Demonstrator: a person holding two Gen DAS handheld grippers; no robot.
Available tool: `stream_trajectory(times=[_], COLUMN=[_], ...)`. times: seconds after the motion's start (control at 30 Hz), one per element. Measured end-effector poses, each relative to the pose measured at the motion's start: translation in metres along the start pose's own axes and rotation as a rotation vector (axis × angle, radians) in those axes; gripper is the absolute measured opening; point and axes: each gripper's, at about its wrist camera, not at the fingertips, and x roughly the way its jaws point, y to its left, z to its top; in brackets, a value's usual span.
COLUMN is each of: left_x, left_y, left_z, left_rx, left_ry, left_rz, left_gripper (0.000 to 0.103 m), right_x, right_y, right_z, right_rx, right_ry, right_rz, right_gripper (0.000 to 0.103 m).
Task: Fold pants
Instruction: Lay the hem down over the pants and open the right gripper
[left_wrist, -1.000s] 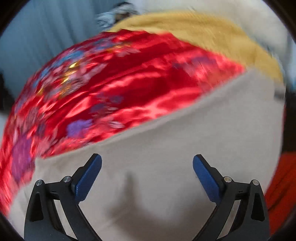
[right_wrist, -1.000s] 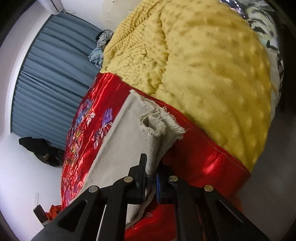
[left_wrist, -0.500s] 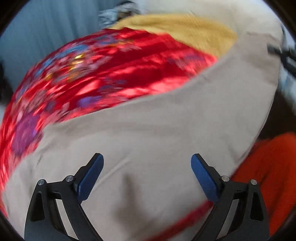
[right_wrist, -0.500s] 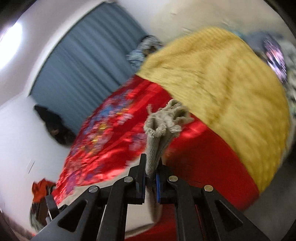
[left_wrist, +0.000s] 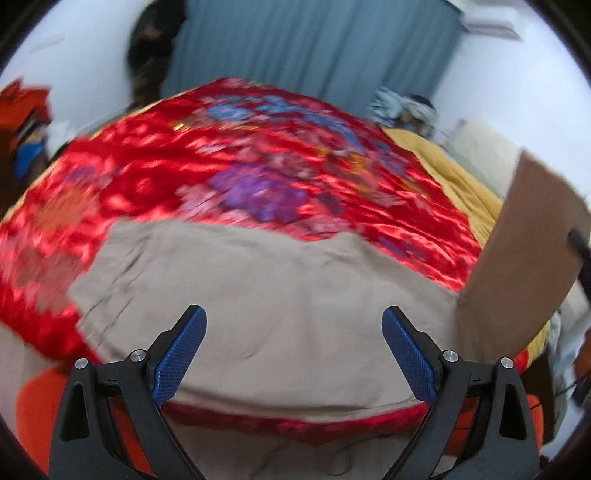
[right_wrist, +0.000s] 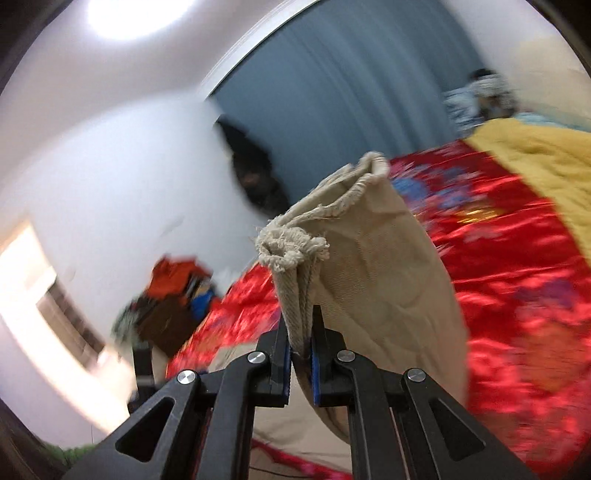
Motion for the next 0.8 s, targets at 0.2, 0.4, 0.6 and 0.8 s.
stream_trajectory(times=[0.2, 0.4, 0.6, 0.8], left_x=[0.001, -0.003, 0.001, 0.059], left_y=[0.038, 0.048, -0.011, -0.106], left_z=[-0.02, -0.029, -0.014, -0.021], left_rx=[-0.067, -0.094, 0.077, 0.333], left_ry=[0.012, 0.013, -0.019, 0.071], left_rz=[0.04, 0.048, -0.022, -0.174], left_gripper=[0.097, 0.097, 0.097, 0.097], right_x=[0.139, 0.218, 0.119, 0.067], right_y=[0.048, 0.055, 0.016, -0.084], right_z=[-0.083, -0.183, -0.131, -0.113], right_rx=[-0.038, -0.037, -0.027, 0.072], right_ry=[0.203, 0.481, 0.265, 0.201], right_rz=[-0.018, -0.066, -0.056, -0.276], right_gripper=[0.009, 0.057, 0.056, 0.053])
